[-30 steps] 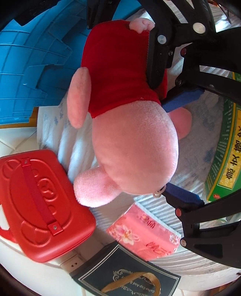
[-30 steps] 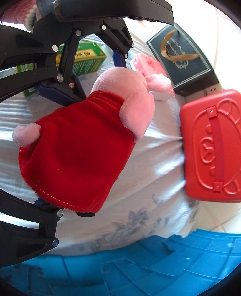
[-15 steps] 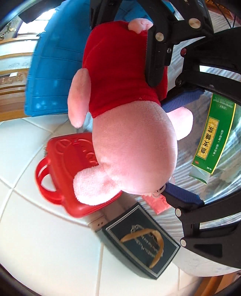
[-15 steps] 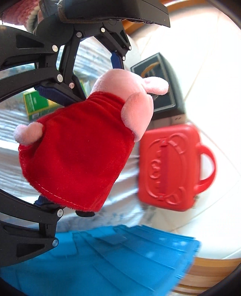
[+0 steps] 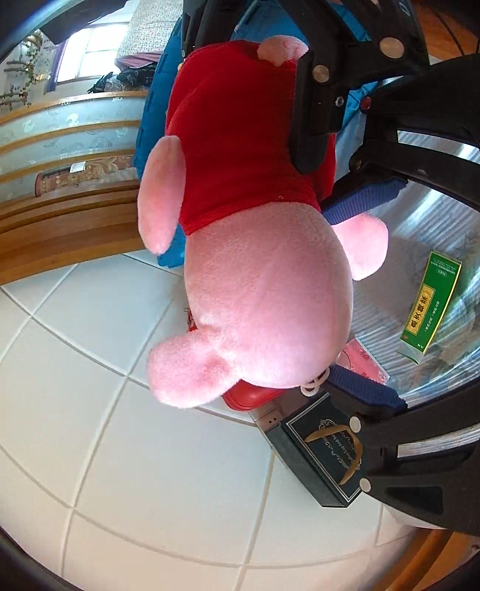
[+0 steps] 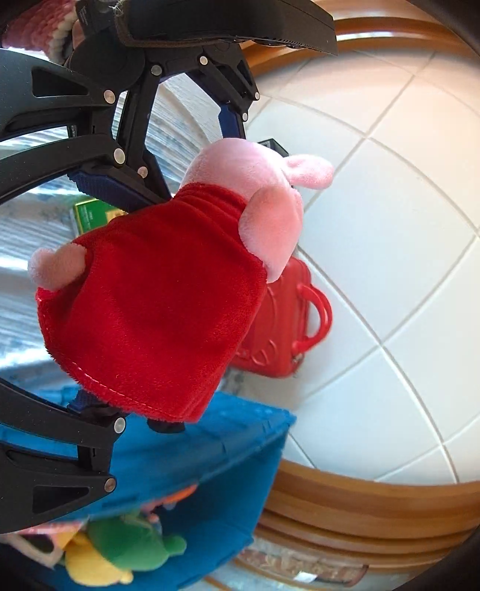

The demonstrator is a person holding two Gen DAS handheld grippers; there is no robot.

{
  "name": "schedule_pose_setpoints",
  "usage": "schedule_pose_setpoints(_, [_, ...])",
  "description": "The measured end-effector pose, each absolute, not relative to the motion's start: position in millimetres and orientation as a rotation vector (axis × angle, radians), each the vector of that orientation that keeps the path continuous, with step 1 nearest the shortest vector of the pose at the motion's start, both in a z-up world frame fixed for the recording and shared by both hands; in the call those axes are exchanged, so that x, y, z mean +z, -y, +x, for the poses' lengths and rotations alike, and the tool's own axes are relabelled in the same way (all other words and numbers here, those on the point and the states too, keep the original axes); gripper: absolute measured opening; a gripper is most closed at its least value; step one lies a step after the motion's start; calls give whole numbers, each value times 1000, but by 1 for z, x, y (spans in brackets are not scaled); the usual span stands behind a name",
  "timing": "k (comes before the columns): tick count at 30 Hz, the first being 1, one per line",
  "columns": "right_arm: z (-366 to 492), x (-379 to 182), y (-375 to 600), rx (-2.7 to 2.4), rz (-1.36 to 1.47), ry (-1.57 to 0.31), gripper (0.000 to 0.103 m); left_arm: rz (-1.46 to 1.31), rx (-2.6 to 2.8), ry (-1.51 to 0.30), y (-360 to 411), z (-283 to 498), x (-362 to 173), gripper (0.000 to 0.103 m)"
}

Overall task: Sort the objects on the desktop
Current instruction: 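Lift the red-dress pig and carry it over the blue bin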

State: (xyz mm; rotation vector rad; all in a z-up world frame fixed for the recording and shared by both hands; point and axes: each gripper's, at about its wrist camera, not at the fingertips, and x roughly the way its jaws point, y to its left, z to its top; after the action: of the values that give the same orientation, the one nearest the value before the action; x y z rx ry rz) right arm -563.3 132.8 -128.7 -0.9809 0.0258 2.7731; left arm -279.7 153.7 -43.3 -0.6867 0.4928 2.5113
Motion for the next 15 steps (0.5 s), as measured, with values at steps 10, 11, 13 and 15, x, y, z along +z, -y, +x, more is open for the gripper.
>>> schedule_pose_setpoints(10, [-476, -77, -181, 2656, -831, 18, 80, -522, 2428, -490, -248, -218, 9, 76])
schedule_pose_setpoints(11, [-469, -73, -188, 2642, -819, 23, 80, -509, 2416, -494, -260, -212, 13, 76])
schedule_pose_setpoints(13, [-453, -66, -202, 2612, -798, 31, 80, -489, 2387, -503, -283, -203, 18, 76])
schedule_pose_setpoints(15, [-439, -61, -217, 2576, -782, 44, 80, -478, 2352, -520, -311, -194, 22, 76])
